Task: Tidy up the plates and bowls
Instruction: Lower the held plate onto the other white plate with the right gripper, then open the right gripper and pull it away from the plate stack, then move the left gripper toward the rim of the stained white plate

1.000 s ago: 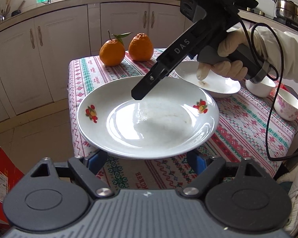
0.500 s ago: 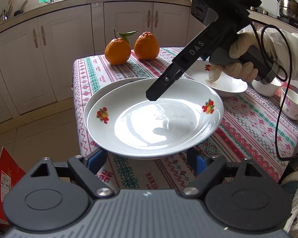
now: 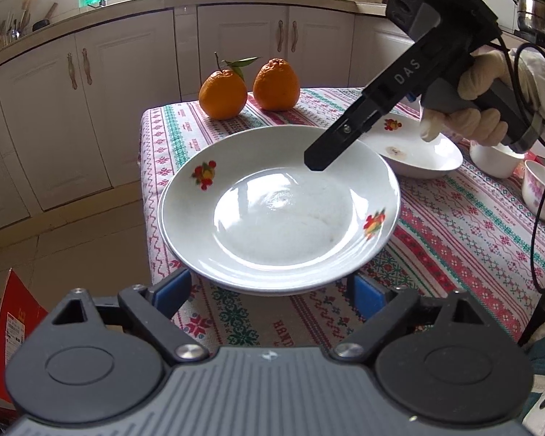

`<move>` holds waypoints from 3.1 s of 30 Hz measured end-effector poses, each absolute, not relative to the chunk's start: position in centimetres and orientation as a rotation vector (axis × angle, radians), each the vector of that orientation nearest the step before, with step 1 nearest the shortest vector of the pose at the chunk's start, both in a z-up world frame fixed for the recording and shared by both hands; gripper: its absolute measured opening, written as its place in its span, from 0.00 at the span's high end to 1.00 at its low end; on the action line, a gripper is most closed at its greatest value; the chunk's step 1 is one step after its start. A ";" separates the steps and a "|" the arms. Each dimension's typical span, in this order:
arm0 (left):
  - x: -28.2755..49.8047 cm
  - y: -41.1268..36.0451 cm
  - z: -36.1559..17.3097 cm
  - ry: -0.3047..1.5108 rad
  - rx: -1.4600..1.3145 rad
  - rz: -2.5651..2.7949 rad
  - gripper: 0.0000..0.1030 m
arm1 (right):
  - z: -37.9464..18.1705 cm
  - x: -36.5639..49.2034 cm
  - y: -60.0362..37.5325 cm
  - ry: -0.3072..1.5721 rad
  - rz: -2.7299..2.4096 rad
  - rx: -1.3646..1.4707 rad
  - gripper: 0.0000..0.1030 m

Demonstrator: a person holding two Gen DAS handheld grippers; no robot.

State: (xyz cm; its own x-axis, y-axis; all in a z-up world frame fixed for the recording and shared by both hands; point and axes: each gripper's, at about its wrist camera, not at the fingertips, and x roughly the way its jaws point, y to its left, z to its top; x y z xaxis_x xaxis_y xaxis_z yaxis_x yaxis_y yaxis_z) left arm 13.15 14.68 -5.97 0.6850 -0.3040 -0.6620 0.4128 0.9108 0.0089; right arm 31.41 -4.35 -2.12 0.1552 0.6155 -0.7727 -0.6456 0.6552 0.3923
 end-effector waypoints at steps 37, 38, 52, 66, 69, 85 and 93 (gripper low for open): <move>10.8 13.3 -4.7 0.632 0.116 -0.360 0.07 | 0.5 23.3 -6.8 0.862 0.638 -0.152 0.01; 10.6 13.2 -4.5 0.624 0.114 -0.360 0.04 | 0.6 22.7 -7.1 0.843 0.611 -0.154 0.00; 8.6 10.1 -2.9 0.579 0.147 -0.391 0.03 | -3.3 15.7 -12.7 0.817 0.252 -0.136 0.00; 9.8 6.2 -2.0 0.596 0.192 -0.432 0.02 | -6.6 15.6 -15.4 0.859 0.153 -0.126 0.00; 10.7 5.6 -1.8 0.609 0.199 -0.444 0.02 | -6.7 16.2 -15.6 0.862 0.179 -0.093 0.00; 19.6 1.2 0.3 0.654 0.279 -0.600 0.02 | -7.1 18.5 -16.2 0.834 0.178 -0.087 0.00; 25.2 -2.8 -0.2 0.698 0.354 -0.708 0.02 | -7.3 19.8 -16.3 0.828 0.166 -0.081 0.00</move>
